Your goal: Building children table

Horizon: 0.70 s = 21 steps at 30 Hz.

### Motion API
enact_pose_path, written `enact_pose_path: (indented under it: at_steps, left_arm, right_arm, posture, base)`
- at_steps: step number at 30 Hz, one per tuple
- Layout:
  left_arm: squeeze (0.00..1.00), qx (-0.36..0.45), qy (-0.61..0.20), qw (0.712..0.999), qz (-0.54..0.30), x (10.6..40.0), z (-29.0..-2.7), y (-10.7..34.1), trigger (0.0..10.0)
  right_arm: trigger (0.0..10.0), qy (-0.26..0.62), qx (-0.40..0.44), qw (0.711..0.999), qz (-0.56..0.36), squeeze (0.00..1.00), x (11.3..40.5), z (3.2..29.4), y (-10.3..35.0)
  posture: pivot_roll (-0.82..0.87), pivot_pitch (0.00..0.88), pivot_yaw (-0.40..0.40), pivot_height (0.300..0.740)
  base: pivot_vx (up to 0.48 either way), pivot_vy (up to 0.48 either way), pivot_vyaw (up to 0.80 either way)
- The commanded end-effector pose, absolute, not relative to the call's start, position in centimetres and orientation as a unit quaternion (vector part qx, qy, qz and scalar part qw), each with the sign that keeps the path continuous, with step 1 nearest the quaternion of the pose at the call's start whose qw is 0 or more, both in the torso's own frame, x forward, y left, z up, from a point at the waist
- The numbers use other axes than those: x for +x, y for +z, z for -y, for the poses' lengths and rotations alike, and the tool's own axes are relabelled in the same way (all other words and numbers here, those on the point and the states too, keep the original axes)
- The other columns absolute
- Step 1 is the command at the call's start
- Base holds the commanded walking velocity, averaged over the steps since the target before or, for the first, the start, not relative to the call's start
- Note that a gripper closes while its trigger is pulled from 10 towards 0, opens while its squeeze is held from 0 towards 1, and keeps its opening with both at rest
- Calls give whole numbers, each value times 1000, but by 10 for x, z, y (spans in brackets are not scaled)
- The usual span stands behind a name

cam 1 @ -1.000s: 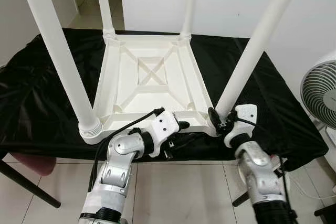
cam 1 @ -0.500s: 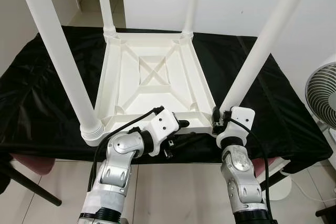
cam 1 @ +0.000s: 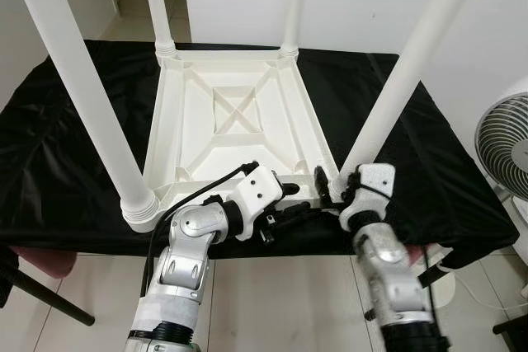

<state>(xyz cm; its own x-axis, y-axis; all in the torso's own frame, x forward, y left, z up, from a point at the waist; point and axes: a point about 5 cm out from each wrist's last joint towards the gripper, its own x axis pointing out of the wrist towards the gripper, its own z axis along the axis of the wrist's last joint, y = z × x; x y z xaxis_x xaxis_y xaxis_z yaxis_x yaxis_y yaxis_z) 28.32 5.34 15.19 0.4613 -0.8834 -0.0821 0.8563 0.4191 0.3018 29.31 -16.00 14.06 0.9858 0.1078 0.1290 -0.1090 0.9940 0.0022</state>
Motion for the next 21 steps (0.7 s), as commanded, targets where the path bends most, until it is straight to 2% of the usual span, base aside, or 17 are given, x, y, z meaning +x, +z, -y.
enact_pose_path:
  at_steps: [1,3,4,5,6,10,12,19,20,21]
  left_arm:
    - [0,125,-387,912,59,293,-56,153,10000]
    - [0,125,-387,912,59,293,-56,153,10000]
    - [0,125,-387,912,59,293,-55,153,10000]
    - [0,125,-387,912,59,293,-55,153,10000]
    - [0,125,-387,912,60,294,-55,154,10000]
    - [0,125,-387,912,60,294,-55,154,10000]
    - [0,125,-382,914,61,295,-56,155,10000]
    - [0,121,-377,916,63,296,-56,156,10000]
    - [0,120,-377,916,64,296,-55,157,10000]
    - [0,120,-377,916,64,296,-55,157,10000]
  right_arm:
    - [10000,78,-2,995,64,1000,294,163,140]
    - [10000,78,-2,995,64,1000,294,163,140]
    - [10000,112,-8,992,63,584,295,167,143]
    - [10000,156,-18,986,61,0,296,170,145]
    - [10000,198,-31,978,58,0,295,171,147]
    - [10000,198,-31,978,58,0,295,171,147]
    - [10000,264,-56,962,48,0,299,176,147]
    - [10000,307,-81,948,35,0,307,179,145]
    - [7412,315,-89,945,26,0,309,180,143]
    - [7412,315,-89,945,26,0,309,180,143]
  posture:
    - [59,37,-19,740]
    - [59,37,-19,740]
    - [58,36,-18,740]
    - [60,36,-18,740]
    - [61,36,-20,740]
    - [61,36,-20,740]
    - [61,39,-24,740]
    - [63,42,-28,740]
    - [65,42,-30,740]
    - [65,42,-30,740]
  base:
    - [0,0,0]
    - [0,0,0]
    - [0,0,0]
    - [0,0,0]
    - [0,0,0]
    - [0,0,0]
    - [0,0,0]
    - [0,0,0]
    - [0,0,0]
    - [0,0,0]
